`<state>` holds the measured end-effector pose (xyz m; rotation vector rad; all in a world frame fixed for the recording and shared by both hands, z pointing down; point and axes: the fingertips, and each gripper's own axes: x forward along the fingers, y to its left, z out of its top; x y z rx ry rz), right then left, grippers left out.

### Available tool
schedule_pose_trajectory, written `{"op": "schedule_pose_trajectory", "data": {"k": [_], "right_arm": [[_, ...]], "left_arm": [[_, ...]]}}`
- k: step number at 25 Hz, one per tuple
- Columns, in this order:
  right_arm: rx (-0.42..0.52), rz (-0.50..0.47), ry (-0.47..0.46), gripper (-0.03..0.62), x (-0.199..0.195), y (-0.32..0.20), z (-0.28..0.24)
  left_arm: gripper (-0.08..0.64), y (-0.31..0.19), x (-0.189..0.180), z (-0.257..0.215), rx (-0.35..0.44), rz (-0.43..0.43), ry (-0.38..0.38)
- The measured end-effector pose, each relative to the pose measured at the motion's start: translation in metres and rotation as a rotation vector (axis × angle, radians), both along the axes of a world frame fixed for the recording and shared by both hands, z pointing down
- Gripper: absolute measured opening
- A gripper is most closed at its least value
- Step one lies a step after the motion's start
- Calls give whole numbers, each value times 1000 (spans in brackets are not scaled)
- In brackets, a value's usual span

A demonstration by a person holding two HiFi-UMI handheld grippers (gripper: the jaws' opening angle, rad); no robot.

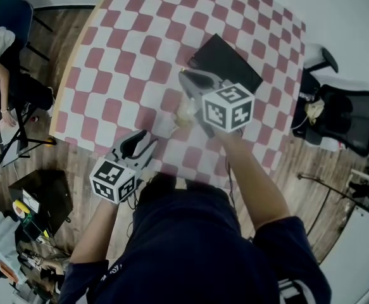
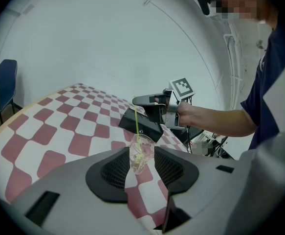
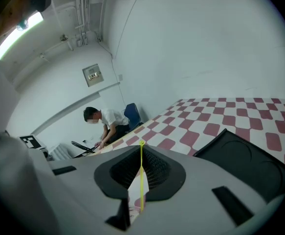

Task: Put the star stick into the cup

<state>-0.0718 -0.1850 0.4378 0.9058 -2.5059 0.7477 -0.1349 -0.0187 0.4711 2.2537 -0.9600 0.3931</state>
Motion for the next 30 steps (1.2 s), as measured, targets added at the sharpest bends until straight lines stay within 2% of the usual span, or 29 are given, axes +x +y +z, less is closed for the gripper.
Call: {"op": "schedule_pose_trajectory", "data": {"k": [5,9,11,16,19,24,27,30], "right_arm": [[95,-9,-91,23,17,17,-47],[198,-24,-191,23,52,33,-100],[216,-24,-265,21,79,42,-122],[187,-22,-427,21,166,77,-159],[172,-46,-486,21,218,109,-177],[159,-58,-539,21,282,166,-194],[148,-32,-589,21,302,200,-192],[119,-8,-630,21,308,232,-182]], "left_arm": [[183,-4,17,-14,37,20,-5],[181,-1,40,-31,70,5,-21],[179,4,54,-41,88,-9,-38],[179,35,104,-71,136,-43,-75],[178,55,143,-101,189,-45,-74],[162,90,210,-134,241,45,-56],[116,115,234,-144,260,129,-49],[69,139,245,-155,299,168,-30]]}}
